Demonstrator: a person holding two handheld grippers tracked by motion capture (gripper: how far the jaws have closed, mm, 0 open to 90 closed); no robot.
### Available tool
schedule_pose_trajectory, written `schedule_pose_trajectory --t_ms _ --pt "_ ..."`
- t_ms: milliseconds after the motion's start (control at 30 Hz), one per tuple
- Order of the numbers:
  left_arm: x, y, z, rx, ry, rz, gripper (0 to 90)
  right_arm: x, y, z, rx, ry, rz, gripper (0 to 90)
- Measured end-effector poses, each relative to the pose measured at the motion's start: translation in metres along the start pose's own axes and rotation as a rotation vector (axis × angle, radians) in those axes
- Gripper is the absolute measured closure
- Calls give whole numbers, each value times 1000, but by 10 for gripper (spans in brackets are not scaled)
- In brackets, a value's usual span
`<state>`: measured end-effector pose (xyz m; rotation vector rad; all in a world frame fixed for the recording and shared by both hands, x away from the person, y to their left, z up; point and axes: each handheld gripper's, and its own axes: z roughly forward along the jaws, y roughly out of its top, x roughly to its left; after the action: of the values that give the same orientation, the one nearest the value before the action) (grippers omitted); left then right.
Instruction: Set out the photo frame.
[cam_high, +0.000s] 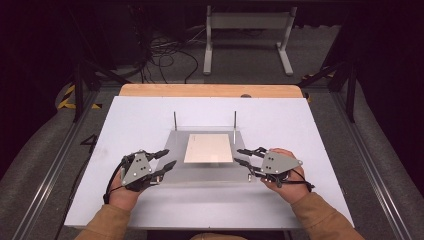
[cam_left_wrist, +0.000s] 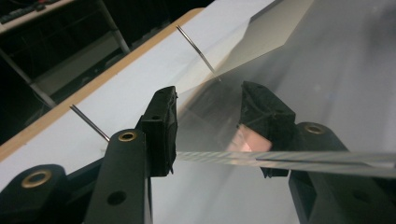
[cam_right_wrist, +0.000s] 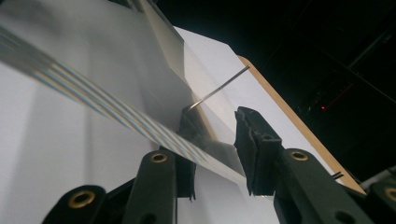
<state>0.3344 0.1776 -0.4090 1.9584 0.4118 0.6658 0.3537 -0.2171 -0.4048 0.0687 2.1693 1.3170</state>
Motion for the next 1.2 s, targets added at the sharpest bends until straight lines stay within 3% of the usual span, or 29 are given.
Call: schedule_pose_trajectory --t_ms 267,400,433,567,667,800,867,1033,1200 --pt "3 17 1 -25 51 22 571 -11 12 -2 31 -40 12 701" --pt "7 26 1 -53 44 12 585 -20 17 -8 7 -79 26 687" --pt "9 34 1 -87 53 27 593 -23 20 -11 0 -92 21 686" --pt "14 51 1 -130 73 26 604 -33 29 -20 -32 -141 8 683" --pt "20 66 -1 -169 82 16 606 -41 39 -29 -72 -143 26 683" --pt "28 83 -4 -211 46 -25 599 -48 49 -40 -103 -132 48 683" --pt "28 91 -5 -219 35 -26 597 -50 53 -46 -111 -127 59 685" --pt "25 111 -2 -216 15 -56 599 -60 64 -63 -79 -113 131 684" --pt "35 119 15 -194 -47 -159 599 -77 67 -74 -62 -77 219 681"
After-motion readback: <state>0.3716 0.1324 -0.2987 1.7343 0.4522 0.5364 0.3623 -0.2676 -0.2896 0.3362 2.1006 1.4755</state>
